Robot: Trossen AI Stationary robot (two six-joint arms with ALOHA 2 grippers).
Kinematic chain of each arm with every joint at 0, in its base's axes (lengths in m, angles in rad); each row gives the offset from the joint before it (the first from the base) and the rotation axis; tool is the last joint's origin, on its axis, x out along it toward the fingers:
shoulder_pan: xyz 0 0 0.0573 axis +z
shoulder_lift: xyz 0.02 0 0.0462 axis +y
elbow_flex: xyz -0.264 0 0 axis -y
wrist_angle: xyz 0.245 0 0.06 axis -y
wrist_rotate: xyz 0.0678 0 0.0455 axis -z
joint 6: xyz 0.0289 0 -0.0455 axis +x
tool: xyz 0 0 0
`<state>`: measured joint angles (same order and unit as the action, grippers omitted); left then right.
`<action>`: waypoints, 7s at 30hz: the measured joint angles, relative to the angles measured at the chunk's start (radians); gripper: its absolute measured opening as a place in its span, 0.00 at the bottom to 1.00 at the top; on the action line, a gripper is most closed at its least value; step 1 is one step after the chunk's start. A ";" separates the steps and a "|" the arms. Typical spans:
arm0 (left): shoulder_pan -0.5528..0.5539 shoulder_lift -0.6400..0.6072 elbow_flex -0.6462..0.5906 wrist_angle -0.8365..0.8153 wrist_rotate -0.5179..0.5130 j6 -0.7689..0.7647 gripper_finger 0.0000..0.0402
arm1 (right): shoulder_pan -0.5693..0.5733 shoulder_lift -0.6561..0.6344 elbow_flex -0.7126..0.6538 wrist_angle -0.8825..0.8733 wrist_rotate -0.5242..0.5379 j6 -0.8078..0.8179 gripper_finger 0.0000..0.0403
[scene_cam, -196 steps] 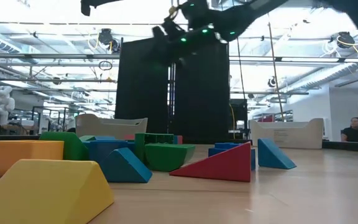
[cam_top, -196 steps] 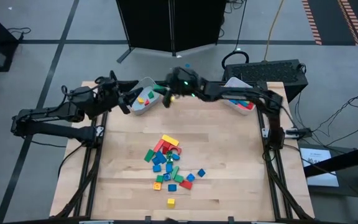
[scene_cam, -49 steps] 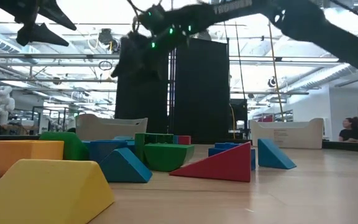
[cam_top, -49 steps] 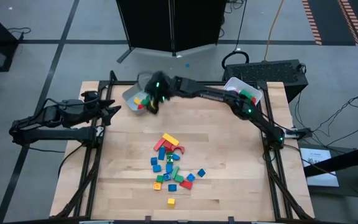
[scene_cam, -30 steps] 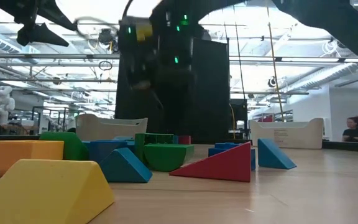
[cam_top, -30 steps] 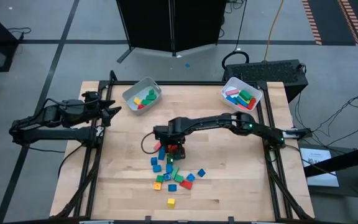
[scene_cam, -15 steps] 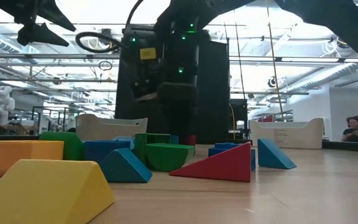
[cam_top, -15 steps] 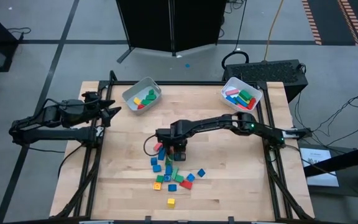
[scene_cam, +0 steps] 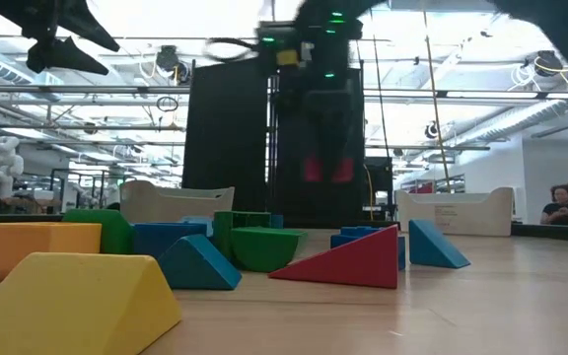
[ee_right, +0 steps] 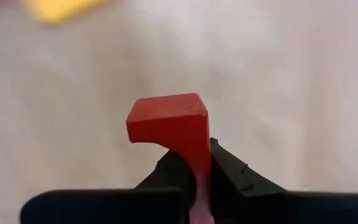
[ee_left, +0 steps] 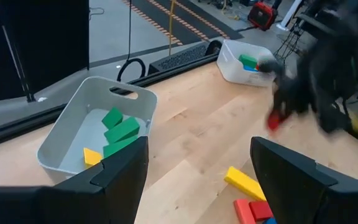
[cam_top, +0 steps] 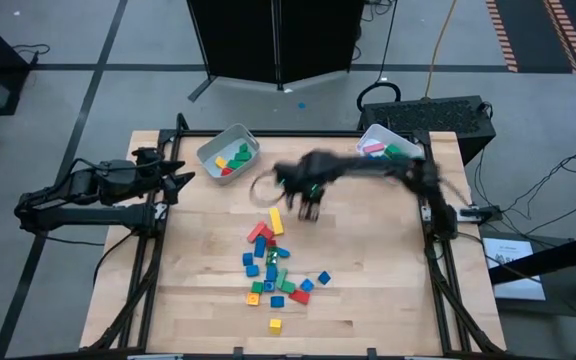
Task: Sort blocks by size
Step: Put the arch red block into the white bin, then put the rectangular yellow block into the white bin, then put the triangular blue block into the gray bin
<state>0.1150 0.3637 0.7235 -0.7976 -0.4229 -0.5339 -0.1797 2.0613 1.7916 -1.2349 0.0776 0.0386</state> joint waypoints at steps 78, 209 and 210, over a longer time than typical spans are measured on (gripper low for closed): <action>0.000 0.000 0.000 -0.014 -0.051 -0.036 0.70 | 0.127 0.171 -0.173 0.734 0.082 0.664 0.65; 0.000 0.002 0.000 -0.054 -0.144 -0.012 0.70 | 0.592 -0.224 -0.867 0.974 0.078 0.761 0.02; 0.000 0.002 0.000 -0.054 -0.144 -0.012 0.70 | 0.591 -0.225 -0.868 0.974 0.080 0.765 0.03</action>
<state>0.1147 0.3660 0.7238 -0.8513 -0.5664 -0.5457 0.4113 1.8364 0.9241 -0.2607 0.1580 0.8037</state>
